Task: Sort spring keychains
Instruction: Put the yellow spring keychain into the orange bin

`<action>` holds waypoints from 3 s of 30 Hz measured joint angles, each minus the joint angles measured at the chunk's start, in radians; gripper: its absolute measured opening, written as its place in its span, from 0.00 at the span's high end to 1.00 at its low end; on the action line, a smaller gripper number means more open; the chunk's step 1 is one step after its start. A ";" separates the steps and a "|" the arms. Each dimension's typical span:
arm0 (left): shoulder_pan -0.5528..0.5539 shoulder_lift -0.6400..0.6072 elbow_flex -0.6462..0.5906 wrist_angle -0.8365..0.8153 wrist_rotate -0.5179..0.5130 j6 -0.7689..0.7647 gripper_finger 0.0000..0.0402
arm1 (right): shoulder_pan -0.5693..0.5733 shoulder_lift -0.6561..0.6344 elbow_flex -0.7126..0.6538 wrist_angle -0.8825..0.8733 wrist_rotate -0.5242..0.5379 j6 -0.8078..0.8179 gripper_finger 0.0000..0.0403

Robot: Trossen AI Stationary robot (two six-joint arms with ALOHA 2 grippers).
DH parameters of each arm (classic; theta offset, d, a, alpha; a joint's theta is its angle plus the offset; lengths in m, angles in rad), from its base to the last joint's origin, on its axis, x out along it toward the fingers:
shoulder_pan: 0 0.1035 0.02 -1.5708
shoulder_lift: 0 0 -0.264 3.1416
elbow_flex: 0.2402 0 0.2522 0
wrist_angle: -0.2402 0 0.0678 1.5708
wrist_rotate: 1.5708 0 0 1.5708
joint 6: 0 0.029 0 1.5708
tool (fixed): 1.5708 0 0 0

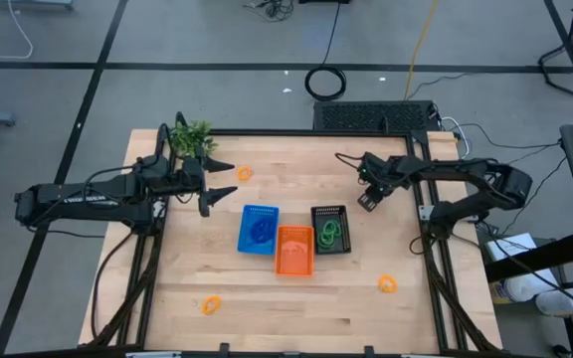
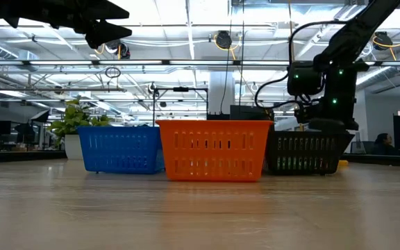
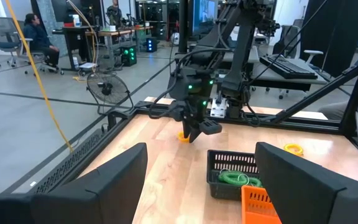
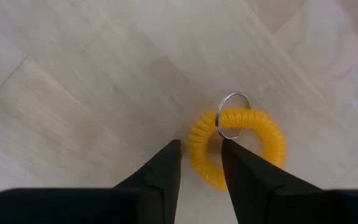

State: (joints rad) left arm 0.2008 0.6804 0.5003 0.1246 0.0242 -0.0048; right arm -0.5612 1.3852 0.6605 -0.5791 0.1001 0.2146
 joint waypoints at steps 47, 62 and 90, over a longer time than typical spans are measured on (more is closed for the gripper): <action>0.000 0.000 0.000 0.042 0.000 -0.017 0.23 | 0.327 -0.215 -0.035 0.884 -0.115 -0.055 1.00; 0.000 0.000 0.000 0.033 0.001 -0.014 0.23 | 0.537 -0.005 -0.034 1.338 -0.162 -0.124 1.00; -0.128 0.666 0.011 0.666 0.056 0.135 0.23 | 0.544 0.134 -0.032 1.609 -0.287 -0.043 1.00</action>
State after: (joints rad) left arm 0.0724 1.3468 0.5110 0.7908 0.0807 0.1298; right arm -0.0174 1.5192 0.6285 1.0296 -0.1871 0.1711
